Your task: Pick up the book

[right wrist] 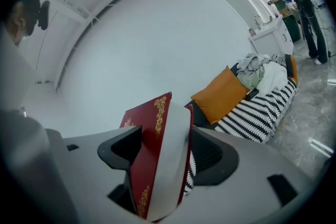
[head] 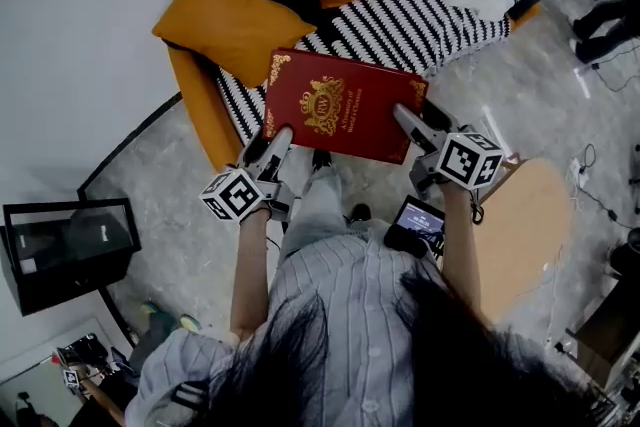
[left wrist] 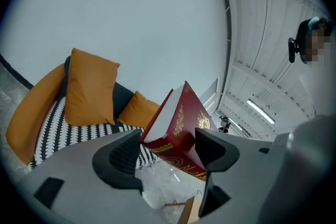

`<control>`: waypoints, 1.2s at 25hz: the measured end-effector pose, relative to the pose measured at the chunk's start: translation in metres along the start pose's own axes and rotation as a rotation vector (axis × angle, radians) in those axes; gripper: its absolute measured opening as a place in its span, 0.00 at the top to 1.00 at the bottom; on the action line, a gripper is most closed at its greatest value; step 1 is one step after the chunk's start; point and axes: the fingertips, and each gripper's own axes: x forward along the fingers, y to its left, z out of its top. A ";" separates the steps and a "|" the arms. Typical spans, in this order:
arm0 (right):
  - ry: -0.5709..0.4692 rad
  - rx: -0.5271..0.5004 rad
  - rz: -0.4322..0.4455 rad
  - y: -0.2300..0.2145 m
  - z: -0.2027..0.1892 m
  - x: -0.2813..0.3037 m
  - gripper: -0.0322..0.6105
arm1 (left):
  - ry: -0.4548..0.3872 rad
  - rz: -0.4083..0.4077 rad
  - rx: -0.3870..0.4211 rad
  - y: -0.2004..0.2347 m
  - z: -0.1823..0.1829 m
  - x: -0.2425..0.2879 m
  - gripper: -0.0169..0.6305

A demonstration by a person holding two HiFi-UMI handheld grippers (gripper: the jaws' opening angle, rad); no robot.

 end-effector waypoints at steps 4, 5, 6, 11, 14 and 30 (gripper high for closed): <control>-0.013 -0.010 0.024 0.011 -0.023 -0.035 0.48 | -0.019 0.005 0.011 -0.018 -0.027 -0.036 0.46; -0.015 -0.012 0.029 0.012 -0.028 -0.041 0.48 | -0.020 0.008 0.014 -0.021 -0.033 -0.043 0.46; -0.014 -0.013 0.033 0.013 -0.031 -0.046 0.48 | -0.021 0.012 0.016 -0.023 -0.037 -0.048 0.47; 0.010 -0.014 0.051 0.015 -0.031 -0.048 0.48 | -0.029 0.041 0.010 -0.027 -0.042 -0.055 0.47; 0.026 -0.013 0.053 0.014 -0.031 -0.048 0.48 | -0.025 0.055 0.000 -0.030 -0.044 -0.058 0.46; 0.029 -0.001 0.048 0.013 -0.031 -0.047 0.48 | -0.002 0.062 0.000 -0.030 -0.047 -0.059 0.46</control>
